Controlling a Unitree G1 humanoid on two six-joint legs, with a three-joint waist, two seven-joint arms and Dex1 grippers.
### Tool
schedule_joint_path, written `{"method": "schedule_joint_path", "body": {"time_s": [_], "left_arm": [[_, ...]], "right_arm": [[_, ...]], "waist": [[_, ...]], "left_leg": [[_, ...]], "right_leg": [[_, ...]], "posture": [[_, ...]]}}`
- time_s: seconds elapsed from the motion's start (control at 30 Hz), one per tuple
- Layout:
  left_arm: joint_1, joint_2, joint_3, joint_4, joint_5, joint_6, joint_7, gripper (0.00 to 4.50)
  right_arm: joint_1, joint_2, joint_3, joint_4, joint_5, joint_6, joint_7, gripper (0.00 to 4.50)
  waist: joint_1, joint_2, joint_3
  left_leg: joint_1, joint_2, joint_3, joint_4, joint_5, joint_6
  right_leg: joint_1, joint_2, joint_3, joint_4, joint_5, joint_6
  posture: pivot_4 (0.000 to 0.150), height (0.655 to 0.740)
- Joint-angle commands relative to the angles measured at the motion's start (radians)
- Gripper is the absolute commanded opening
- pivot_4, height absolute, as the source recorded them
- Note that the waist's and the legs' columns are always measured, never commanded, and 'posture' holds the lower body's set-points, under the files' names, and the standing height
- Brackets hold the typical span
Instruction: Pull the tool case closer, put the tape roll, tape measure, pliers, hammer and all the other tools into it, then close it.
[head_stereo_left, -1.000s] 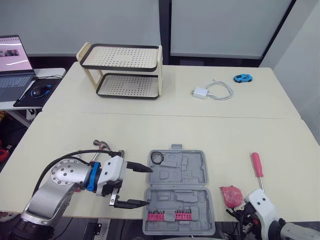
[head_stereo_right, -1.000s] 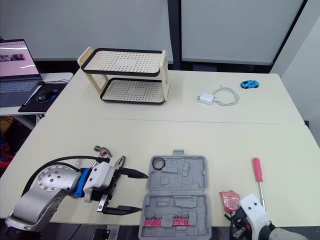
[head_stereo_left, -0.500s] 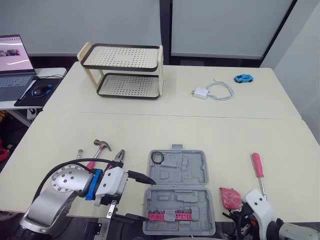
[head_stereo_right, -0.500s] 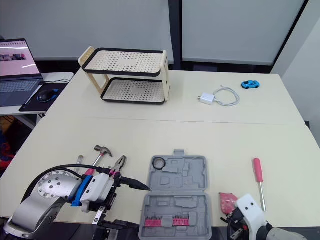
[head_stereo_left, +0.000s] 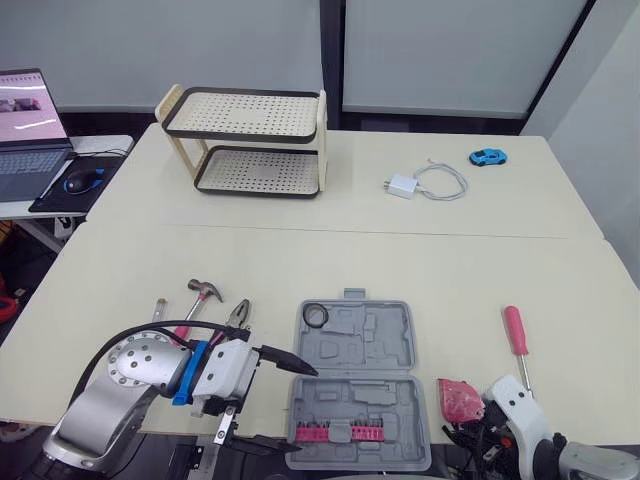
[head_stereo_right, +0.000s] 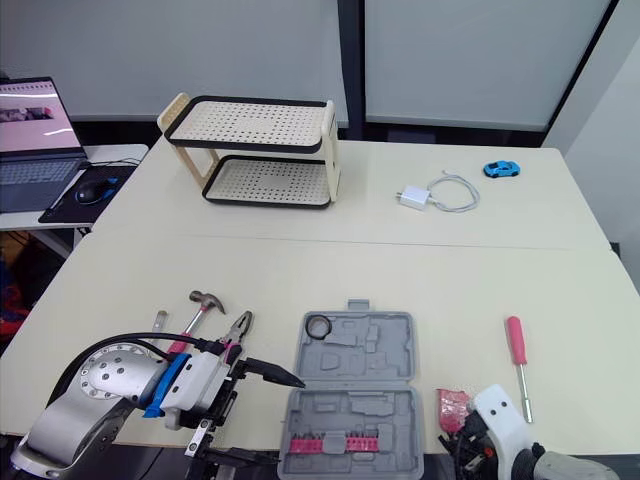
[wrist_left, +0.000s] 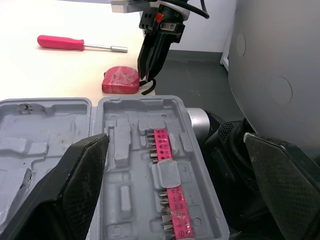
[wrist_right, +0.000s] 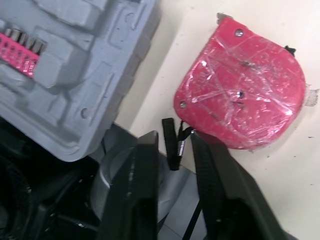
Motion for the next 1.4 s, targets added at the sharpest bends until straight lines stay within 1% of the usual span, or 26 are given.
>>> {"method": "schedule_joint_path", "body": {"time_s": [0.03,0.1,0.17,0.27,0.33,0.37,0.4,0.53,0.6,0.67,0.87,1.1,1.4], "left_arm": [[0.001,-0.001,0.002,-0.024,-0.014,-0.007,0.010,4.50],[0.001,-0.001,0.003,-0.023,-0.015,-0.007,0.014,4.50],[0.001,-0.001,0.001,-0.027,-0.015,-0.005,0.019,4.50],[0.004,0.000,-0.001,-0.041,-0.016,0.001,0.028,4.50],[0.006,0.003,-0.005,-0.055,-0.017,0.006,0.035,4.50],[0.006,0.004,-0.006,-0.059,-0.017,0.007,0.037,4.50],[0.006,0.005,-0.007,-0.063,-0.017,0.009,0.039,4.50],[0.006,0.004,-0.013,-0.086,-0.016,0.025,0.053,4.50],[0.010,0.009,-0.013,-0.099,-0.021,0.032,0.060,4.50],[0.015,0.013,-0.010,-0.107,-0.023,0.037,0.064,4.50],[0.023,0.009,-0.026,-0.102,-0.010,0.032,0.067,4.50],[0.022,0.003,-0.046,-0.080,0.003,0.013,0.067,4.50],[0.035,0.012,-0.037,-0.092,-0.006,0.011,0.070,4.50]], "right_arm": [[0.034,-0.073,-0.096,-0.089,0.092,0.036,0.081,2.13],[0.052,-0.152,-0.147,-0.100,0.134,-0.011,0.148,2.53],[0.050,-0.237,-0.200,-0.099,0.115,-0.113,0.235,2.91],[0.023,-0.368,-0.232,-0.011,-0.004,-0.358,0.388,3.32],[-0.034,-0.436,-0.170,0.132,-0.123,-0.589,0.457,3.90],[-0.051,-0.451,-0.146,0.182,-0.163,-0.671,0.481,4.26],[-0.069,-0.464,-0.118,0.231,-0.202,-0.753,0.502,4.44],[-0.165,-0.473,0.012,0.425,-0.341,-1.035,0.547,4.44],[-0.188,-0.487,0.065,0.488,-0.370,-1.114,0.596,4.44],[-0.205,-0.488,0.102,0.529,-0.385,-1.150,0.622,4.44],[-0.259,-0.448,0.187,0.609,-0.454,-1.206,0.599,4.44],[-0.319,-0.395,0.265,0.654,-0.515,-1.219,0.563,4.44],[-0.371,-0.383,0.304,0.680,-0.543,-1.197,0.565,4.44]], "waist": [[0.001,0.000,0.000],[0.001,-0.001,0.000],[0.001,-0.001,0.000],[0.001,-0.001,0.000],[0.002,-0.003,-0.001],[0.003,-0.003,-0.001],[0.003,-0.003,-0.001],[0.009,-0.003,0.000],[0.011,-0.002,0.000],[0.011,-0.002,0.000],[0.011,-0.002,0.000],[0.011,-0.002,0.000],[0.012,-0.002,0.000]], "left_leg": [[0.000,0.000,0.000,0.000,0.000,0.000],[0.000,0.000,0.000,0.000,0.000,0.000],[0.000,0.000,0.001,0.000,0.000,0.000],[0.001,0.000,0.001,0.000,0.000,0.000],[0.001,0.000,0.001,0.000,0.000,0.000],[0.002,0.000,0.001,0.000,0.000,0.000],[0.001,0.000,0.001,0.001,0.000,0.000],[0.000,0.000,0.004,0.000,0.000,0.000],[0.000,0.000,0.004,0.000,0.000,0.000],[0.000,0.000,0.004,0.000,0.000,0.000],[0.001,0.000,0.004,0.001,0.000,0.000],[0.001,0.000,0.004,0.001,0.000,0.000],[0.001,0.000,0.004,0.001,0.000,0.000]], "right_leg": [[0.000,0.000,0.000,0.000,0.000,0.000],[0.001,0.000,0.000,0.000,0.000,0.000],[0.001,0.000,0.000,-0.001,0.000,0.000],[0.001,0.000,0.000,0.000,0.000,0.001],[0.001,0.000,0.000,-0.001,0.000,0.001],[0.002,0.000,0.000,-0.001,0.000,0.001],[0.002,0.000,0.000,-0.001,0.000,0.001],[0.002,-0.001,0.000,-0.002,0.000,0.001],[0.001,-0.002,0.000,-0.002,0.002,-0.002],[0.002,-0.002,0.000,-0.002,0.002,-0.003],[0.002,-0.002,0.000,-0.001,0.002,-0.003],[0.002,-0.002,0.000,-0.001,0.003,-0.003],[0.003,-0.002,0.000,-0.001,0.003,-0.003]], "posture": [[0.150,0.7350],[0.150,0.7350],[0.150,0.7350],[0.150,0.7350],[0.150,0.7350],[0.150,0.7350],[0.150,0.7350],[0.150,0.7350],[0.150,0.7350],[0.150,0.7350],[0.150,0.7350],[0.150,0.7350],[0.150,0.7350]]}}
